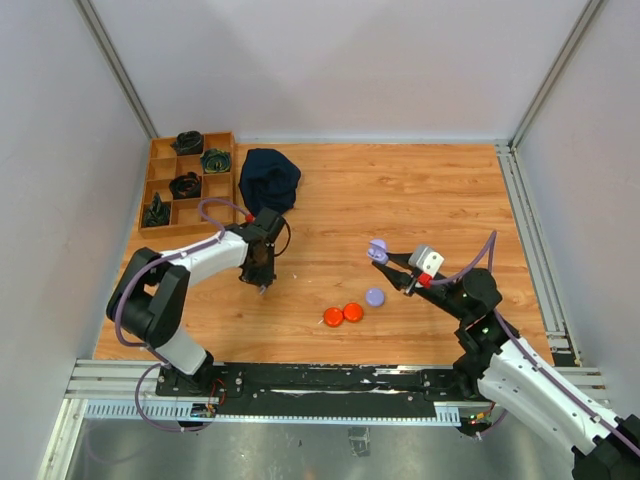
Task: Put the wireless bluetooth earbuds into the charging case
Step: Pick up the earbud from the center of the board.
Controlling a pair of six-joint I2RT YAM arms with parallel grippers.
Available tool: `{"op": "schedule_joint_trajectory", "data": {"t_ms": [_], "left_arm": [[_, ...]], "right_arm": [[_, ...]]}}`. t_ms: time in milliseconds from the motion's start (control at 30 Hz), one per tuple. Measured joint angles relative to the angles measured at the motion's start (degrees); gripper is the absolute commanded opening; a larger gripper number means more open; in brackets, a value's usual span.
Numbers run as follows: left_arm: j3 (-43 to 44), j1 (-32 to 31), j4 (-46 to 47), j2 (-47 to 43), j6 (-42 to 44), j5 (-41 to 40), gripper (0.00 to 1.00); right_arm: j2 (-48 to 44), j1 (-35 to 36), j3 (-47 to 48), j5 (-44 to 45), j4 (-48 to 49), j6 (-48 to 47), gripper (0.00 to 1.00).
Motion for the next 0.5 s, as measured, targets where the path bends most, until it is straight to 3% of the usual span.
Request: {"op": "schedule_joint_trajectory", "data": {"t_ms": [500], "left_arm": [[-2.1,-3.0,3.9,-19.0,-6.4,4.8,0.14]], "right_arm": [[8.0,0.5,0.7,-4.6,4.8,2.0,0.06]]}}
